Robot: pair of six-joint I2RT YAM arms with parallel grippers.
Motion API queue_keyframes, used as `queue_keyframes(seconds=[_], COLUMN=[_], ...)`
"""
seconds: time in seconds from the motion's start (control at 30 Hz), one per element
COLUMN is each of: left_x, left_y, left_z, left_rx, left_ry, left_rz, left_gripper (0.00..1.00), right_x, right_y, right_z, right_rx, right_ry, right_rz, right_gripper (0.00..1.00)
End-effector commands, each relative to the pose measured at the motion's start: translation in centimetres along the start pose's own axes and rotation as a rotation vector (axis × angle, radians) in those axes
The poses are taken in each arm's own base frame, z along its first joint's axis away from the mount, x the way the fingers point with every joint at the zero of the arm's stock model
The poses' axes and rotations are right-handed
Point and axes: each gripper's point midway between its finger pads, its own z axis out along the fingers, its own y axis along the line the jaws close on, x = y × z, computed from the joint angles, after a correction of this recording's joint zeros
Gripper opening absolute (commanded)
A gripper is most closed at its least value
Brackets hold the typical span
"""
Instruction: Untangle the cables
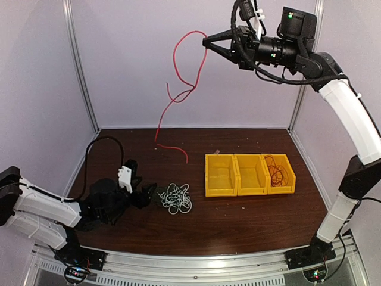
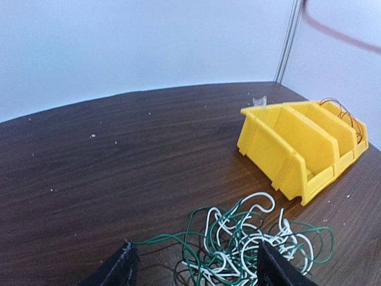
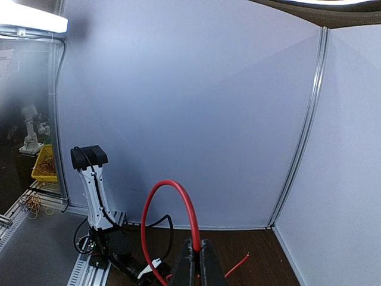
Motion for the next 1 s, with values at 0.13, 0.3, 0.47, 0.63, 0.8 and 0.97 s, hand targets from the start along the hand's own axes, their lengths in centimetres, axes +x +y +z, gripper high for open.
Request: queue_keyframes(seconds=[0.13, 0.3, 0.47, 0.63, 0.8, 0.97], left_x=[-7.6, -10.1, -9.0, -7.8, -6.5, -5.9], left_y=[-0.5, -0.8, -1.5, -1.9, -2.0, -2.5], left_z=[-2.2, -3.8, -3.4, -2.6, -1.8, -1.1], left_rx=[-0.003, 0.024, 0.067, 0.083, 0.087, 0.097], left_ry=[-0.111, -0.151, -0.125, -0.100, -0.091, -0.072], left_rz=[0.046, 0.050, 0.069, 0.046, 0.017, 0.021], left_gripper=[0.75, 0.79, 0.80, 0.79, 0.79, 0.79], right_x=[3.1, 5.3, 7.2, 8.9, 9.8, 10.4], right_y=[-1.2, -2.7, -3.9, -6.3, -9.3, -11.4], right_z=[-0.3, -1.5, -3.2, -6.6, -11.0, -15.3], right_rx=[0.034, 0.068, 0.108, 0.230, 0.346, 0.446], right_ry=[0.048, 0.077, 0.112, 0.173, 0.185, 0.185], right_rz=[0.022, 0.065, 0.098, 0.095, 0.122, 0.137], right_gripper=[0.00, 0.00, 0.00, 0.00, 0.00, 0.00])
